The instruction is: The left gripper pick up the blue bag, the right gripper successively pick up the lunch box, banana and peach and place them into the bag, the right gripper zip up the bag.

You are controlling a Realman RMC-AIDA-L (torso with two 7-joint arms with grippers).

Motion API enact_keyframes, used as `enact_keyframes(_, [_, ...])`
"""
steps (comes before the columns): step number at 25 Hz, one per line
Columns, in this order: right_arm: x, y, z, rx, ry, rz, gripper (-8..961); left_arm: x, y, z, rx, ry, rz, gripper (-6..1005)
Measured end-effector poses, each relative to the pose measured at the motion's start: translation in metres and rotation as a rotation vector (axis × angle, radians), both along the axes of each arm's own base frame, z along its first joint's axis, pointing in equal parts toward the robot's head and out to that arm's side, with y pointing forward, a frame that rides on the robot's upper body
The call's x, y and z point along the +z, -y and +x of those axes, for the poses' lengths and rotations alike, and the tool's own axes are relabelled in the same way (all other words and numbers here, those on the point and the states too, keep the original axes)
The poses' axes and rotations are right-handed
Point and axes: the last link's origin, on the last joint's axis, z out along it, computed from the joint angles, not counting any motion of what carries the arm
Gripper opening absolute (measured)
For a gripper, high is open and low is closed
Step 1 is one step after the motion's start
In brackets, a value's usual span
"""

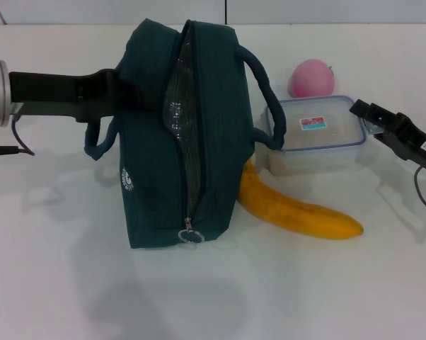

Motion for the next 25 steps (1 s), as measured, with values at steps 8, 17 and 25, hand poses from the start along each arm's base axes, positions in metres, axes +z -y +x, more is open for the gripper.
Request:
enact_keyframes(8, [0.0029, 0.0032, 0.0021, -0.011, -0.032, -0.004, 442, -0.0008, 0.0004, -0.0008, 0.003, 0.002, -0.003, 23])
enact_keyframes(17, [0.0031, 0.003, 0.0014, -0.011, -0.038, -0.007, 385, -0.004, 0.0002, -0.0019, 0.001, 0.006, -0.012, 23])
enact_keyframes(25, [0.0011, 0.0033, 0.0005, -0.006, -0.032, -0.019, 321, -0.0041, -0.0005, -0.0008, -0.003, 0.006, -0.013, 23])
